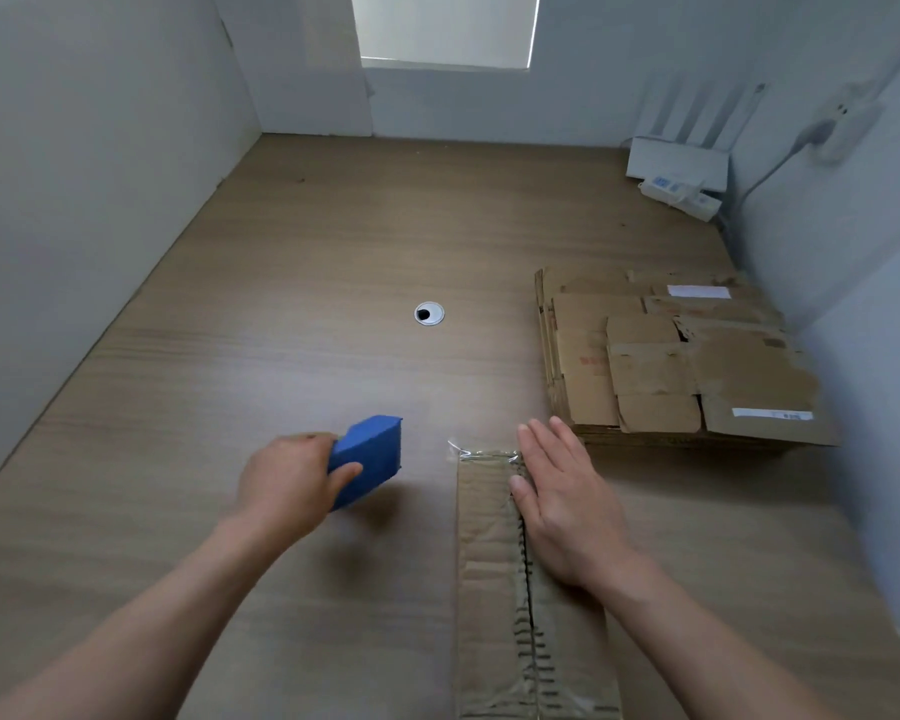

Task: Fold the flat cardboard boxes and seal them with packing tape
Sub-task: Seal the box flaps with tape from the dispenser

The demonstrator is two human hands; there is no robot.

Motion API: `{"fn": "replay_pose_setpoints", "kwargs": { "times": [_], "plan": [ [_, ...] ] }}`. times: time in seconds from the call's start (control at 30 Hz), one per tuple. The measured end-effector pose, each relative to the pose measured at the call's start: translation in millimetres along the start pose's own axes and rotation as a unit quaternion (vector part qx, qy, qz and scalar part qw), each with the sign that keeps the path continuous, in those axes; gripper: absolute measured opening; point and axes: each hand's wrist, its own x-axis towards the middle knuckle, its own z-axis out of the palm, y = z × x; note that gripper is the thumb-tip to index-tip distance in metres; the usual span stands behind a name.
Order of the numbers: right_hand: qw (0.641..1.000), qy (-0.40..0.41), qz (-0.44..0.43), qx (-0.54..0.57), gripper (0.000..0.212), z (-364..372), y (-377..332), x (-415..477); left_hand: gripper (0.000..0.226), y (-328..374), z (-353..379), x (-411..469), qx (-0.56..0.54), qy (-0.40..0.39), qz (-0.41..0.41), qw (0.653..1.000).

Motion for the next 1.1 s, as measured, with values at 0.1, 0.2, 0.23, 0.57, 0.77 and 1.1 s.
{"fn": "replay_pose_setpoints", "kwargs": {
  "times": [0.1, 0.2, 0.23, 0.57, 0.77, 1.1],
  "plan": [
    [1.000, -0.001, -0.003, -0.005, 0.079, 0.8, 0.5, 0.0, 0.042, -12.7, 51.2, -35.4, -0.014, -0.015, 0.004, 1.000],
    [1.000, 0.001, 0.000, -0.002, 0.077, 1.0, 0.4, 0.1, 0.045, -14.2, 87.1, -69.9, -0.047, -0.035, -0.025, 0.998],
    [1.000, 0.004, -0.001, -0.002, 0.076, 0.6, 0.4, 0.4, 0.045, -10.8, 85.7, -73.7, -0.066, -0.029, -0.043, 0.996],
    [1.000, 0.018, -0.017, 0.018, 0.074, 4.5, 4.1, 0.4, 0.058, 142.1, -6.3, -33.4, -0.374, 0.027, 0.110, 0.920],
    [0.990, 0.069, 0.027, 0.120, 0.065, 10.0, 8.7, -0.6, 0.044, 156.9, 23.1, -27.7, -0.438, 0.003, 0.003, 0.899],
    [0.981, 0.146, -0.048, 0.117, 0.047, 2.0, 13.9, 3.3, 0.041, 161.0, 12.7, -13.7, -0.280, 0.040, 0.198, 0.938]
  ]
}}
